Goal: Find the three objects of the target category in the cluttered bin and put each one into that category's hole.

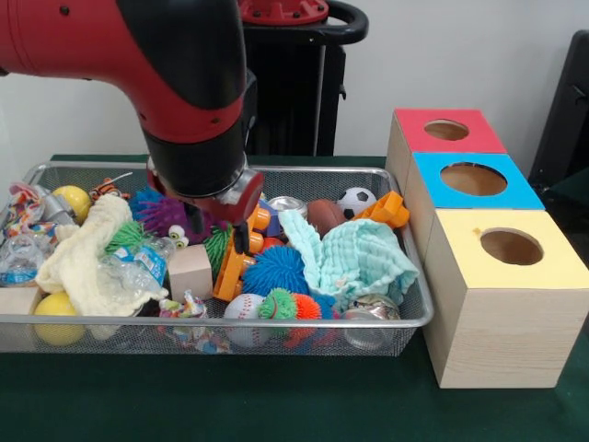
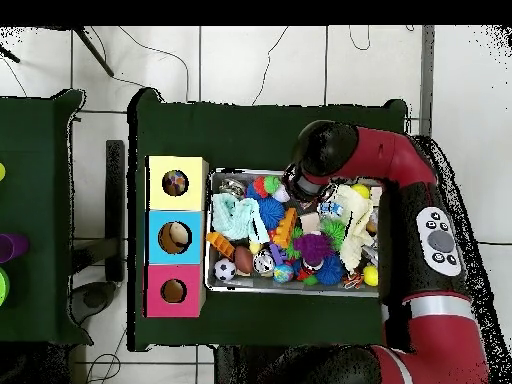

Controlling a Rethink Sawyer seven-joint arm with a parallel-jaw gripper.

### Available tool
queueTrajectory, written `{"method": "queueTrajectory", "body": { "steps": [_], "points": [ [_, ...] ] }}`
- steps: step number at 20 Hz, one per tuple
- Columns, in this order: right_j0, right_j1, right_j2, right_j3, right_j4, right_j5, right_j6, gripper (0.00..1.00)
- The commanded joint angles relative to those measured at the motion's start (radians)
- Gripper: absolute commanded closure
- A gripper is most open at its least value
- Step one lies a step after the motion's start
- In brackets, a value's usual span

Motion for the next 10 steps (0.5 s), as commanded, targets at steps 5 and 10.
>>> {"method": "queueTrajectory", "body": {
  "steps": [5,10],
  "points": [
    [-0.082,0.039,0.03,0.196,-0.101,-0.167,-0.273,0.0],
    [-0.109,0.049,0.047,0.193,-0.11,-0.163,-0.283,0.0]
  ]
}}
